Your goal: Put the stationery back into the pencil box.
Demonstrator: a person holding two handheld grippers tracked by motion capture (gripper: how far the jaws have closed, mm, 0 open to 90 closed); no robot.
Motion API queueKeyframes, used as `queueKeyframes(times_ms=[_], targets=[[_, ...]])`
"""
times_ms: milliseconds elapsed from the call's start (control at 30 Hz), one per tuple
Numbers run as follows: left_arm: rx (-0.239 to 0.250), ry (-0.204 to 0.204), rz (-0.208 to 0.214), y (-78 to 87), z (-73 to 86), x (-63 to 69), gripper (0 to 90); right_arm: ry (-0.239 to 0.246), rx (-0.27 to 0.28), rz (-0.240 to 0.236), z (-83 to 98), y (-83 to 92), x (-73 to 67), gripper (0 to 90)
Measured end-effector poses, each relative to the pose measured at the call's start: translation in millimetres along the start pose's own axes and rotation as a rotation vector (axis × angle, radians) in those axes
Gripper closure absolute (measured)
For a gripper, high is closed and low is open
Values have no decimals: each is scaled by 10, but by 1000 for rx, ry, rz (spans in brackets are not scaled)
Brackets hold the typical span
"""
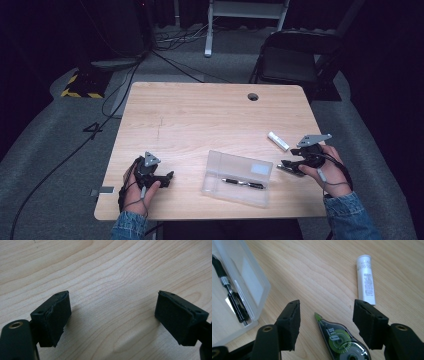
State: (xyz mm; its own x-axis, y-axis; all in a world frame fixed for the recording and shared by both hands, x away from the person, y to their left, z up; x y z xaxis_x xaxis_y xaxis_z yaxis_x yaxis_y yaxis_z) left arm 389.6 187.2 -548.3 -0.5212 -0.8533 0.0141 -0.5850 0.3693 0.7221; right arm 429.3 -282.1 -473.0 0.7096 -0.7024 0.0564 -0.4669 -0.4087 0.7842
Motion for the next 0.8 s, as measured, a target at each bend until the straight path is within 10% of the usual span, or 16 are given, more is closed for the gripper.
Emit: queueKeyframes(times_ms=[800], targets=[[-1, -1, -1, 1, 0, 0, 140, 18, -140, -54, 350, -407, 179, 382]])
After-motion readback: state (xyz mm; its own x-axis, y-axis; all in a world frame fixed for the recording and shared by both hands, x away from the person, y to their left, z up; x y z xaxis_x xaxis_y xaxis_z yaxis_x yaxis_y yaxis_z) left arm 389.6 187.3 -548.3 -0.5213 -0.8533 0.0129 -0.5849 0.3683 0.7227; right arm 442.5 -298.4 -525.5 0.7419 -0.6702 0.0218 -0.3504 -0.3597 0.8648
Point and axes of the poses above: each handheld gripper's, and its own axes: y roughly backward along the jaws, z roughly out of its underside, x roughly to its right, the point moved 6 cm from there along -y, roughly forward along the jaws, and after that the axes turned 1 degree about -y, right-handed, at the moved point
